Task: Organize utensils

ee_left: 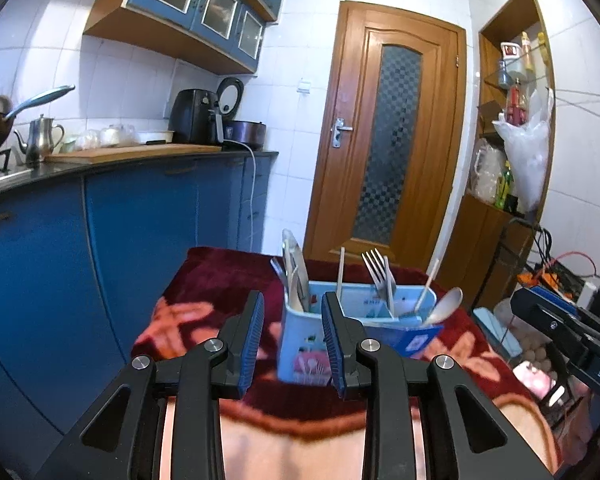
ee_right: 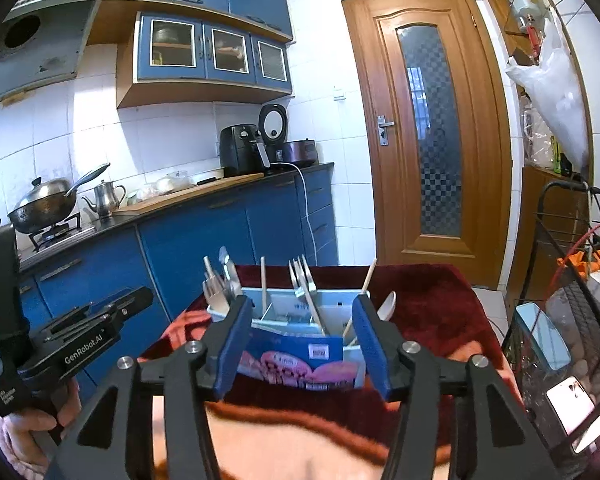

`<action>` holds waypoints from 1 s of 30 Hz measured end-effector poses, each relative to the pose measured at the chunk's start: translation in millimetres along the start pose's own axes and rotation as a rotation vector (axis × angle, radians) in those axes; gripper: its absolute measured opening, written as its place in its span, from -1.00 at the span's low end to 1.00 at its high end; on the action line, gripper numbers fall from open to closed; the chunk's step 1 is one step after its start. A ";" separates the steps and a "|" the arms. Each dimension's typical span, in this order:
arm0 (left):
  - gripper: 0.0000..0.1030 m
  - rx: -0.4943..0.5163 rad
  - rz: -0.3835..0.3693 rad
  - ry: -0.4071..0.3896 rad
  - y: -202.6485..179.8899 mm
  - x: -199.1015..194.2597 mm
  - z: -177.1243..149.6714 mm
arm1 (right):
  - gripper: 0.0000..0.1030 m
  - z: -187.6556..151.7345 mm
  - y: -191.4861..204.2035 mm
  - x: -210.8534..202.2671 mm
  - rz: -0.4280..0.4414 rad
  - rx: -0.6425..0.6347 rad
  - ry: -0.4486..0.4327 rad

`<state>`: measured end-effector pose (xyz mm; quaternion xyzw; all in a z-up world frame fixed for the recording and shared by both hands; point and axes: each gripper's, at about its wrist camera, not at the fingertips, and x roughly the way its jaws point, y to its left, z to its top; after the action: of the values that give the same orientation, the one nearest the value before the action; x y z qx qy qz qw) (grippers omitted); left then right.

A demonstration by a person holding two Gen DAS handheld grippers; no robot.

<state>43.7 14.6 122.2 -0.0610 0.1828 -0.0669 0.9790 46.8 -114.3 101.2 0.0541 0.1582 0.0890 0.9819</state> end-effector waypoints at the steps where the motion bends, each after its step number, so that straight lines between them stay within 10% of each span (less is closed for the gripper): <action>1: -0.36 0.005 0.002 0.004 -0.4 -4.7 -1.1 | 0.17 -3.6 0.9 -4.4 0.001 0.004 0.002; 9: 0.35 0.031 0.095 -0.005 3.8 -30.8 -31.2 | 0.37 -39.3 3.3 -21.6 -0.013 0.018 0.022; 30: 0.40 0.095 0.151 0.014 -0.6 -17.6 -115.2 | 0.65 -125.5 -17.6 -22.5 -0.164 0.025 -0.013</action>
<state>-14.8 5.8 21.7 -0.0003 0.1903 -0.0019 0.9817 -11.6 -126.0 -12.9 0.0537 0.1569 0.0060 0.9861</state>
